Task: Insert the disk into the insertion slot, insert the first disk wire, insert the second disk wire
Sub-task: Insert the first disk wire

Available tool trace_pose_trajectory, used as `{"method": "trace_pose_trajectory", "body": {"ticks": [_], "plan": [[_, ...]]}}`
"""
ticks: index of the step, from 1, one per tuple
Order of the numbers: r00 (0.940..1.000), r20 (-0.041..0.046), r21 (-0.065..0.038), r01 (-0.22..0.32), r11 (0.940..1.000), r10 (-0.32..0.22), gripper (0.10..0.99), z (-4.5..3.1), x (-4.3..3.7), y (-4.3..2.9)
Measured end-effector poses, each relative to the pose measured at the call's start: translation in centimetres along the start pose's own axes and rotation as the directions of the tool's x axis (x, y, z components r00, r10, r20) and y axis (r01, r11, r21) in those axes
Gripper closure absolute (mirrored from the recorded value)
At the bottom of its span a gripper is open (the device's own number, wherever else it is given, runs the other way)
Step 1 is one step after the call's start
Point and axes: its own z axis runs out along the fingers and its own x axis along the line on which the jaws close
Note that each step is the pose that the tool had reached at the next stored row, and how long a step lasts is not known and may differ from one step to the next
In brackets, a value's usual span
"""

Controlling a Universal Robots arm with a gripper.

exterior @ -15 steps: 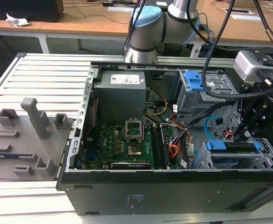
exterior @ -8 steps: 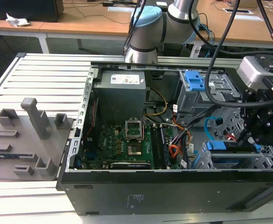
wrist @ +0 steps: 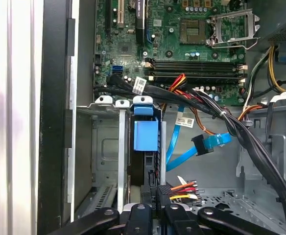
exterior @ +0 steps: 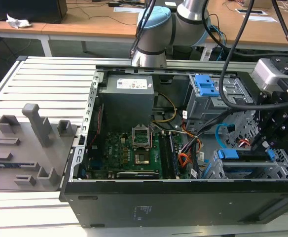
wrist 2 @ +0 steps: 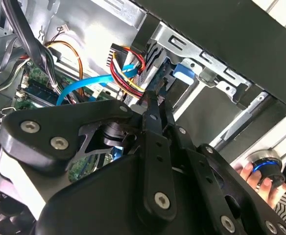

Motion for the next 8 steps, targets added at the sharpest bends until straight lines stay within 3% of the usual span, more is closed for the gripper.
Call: {"method": "trace_pose_trajectory", "body": {"ticks": [8], "plan": [[1.0000, 0.0009, 0.000, 0.000, 1.0000, 0.000, 0.918, 0.39, 0.00, -0.31]]}}
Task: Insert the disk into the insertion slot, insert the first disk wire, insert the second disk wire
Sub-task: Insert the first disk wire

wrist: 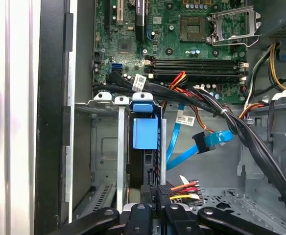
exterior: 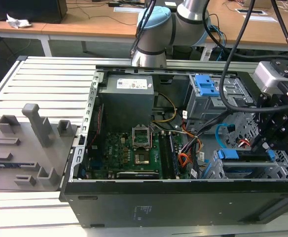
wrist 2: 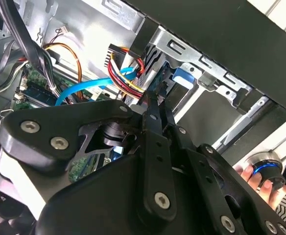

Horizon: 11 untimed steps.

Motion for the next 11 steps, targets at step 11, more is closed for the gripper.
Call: {"method": "trace_pose_trajectory", "body": {"ticks": [11], "plan": [[1.0000, 0.0006, 0.000, 0.000, 1.0000, 0.000, 0.918, 0.53, 0.03, -0.31]]}}
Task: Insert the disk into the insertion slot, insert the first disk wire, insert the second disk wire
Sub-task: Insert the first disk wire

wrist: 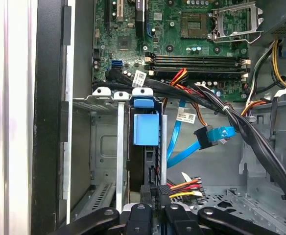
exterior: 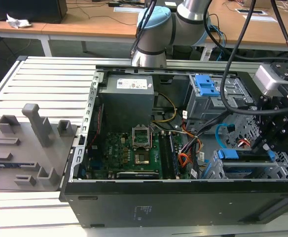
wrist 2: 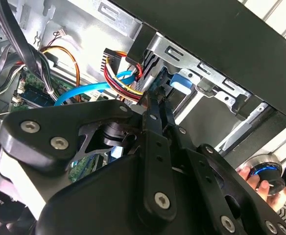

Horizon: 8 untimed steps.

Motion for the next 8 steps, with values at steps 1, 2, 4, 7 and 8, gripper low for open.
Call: {"method": "trace_pose_trajectory", "body": {"ticks": [1, 2, 4, 7, 8], "plan": [[1.0000, 0.0001, 0.000, 0.000, 1.0000, 0.000, 0.918, 0.00, 0.00, 0.00], [1.0000, 0.0021, 0.000, 0.000, 1.0000, 0.000, 0.918, 0.10, 0.00, 0.00], [1.0000, 0.0005, 0.000, 0.000, 1.0000, 0.000, 0.851, 0.02, -0.01, 0.00], [1.0000, 0.0002, 0.000, 0.000, 1.0000, 0.000, 0.780, 0.01, 0.00, 0.00], [1.0000, -0.0001, 0.000, 0.000, 1.0000, 0.000, 0.780, 0.00, 0.00, 0.00]]}}
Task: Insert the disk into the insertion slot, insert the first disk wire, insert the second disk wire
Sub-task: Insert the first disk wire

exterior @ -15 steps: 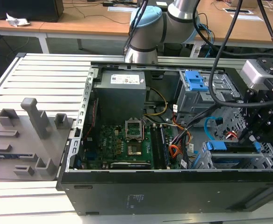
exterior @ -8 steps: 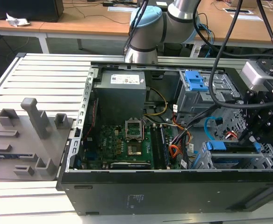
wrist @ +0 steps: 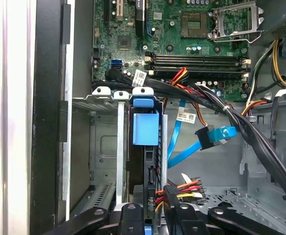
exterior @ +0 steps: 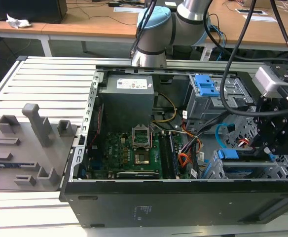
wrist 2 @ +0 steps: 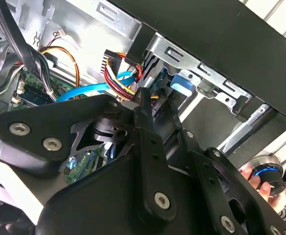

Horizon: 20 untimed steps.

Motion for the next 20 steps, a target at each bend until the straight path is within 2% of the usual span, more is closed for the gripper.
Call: {"method": "trace_pose_trajectory", "body": {"ticks": [3, 5, 8, 9, 10, 12, 20], "plan": [[1.0000, -0.0003, 0.000, 0.000, 1.0000, 0.000, 0.780, -0.14, 0.00, 0.01], [1.0000, 0.0000, 0.000, 0.000, 1.0000, 0.000, 0.780, -3.48, 0.02, 0.16], [1.0000, 0.0003, 0.000, 0.000, 1.0000, 0.000, 0.796, -3.59, 0.02, 0.17], [1.0000, 0.0002, 0.000, 0.000, 1.0000, 0.000, 0.863, -3.60, 0.02, 0.16], [1.0000, 0.0001, 0.000, 0.000, 1.0000, 0.000, 0.980, -3.60, 0.02, 0.20], [1.0000, 0.0000, 0.000, 0.000, 1.0000, 0.000, 0.980, -3.60, 0.02, 0.39], [1.0000, 0.0002, 0.000, 0.000, 1.0000, 0.000, 0.980, -3.45, 0.06, 2.64]]}}
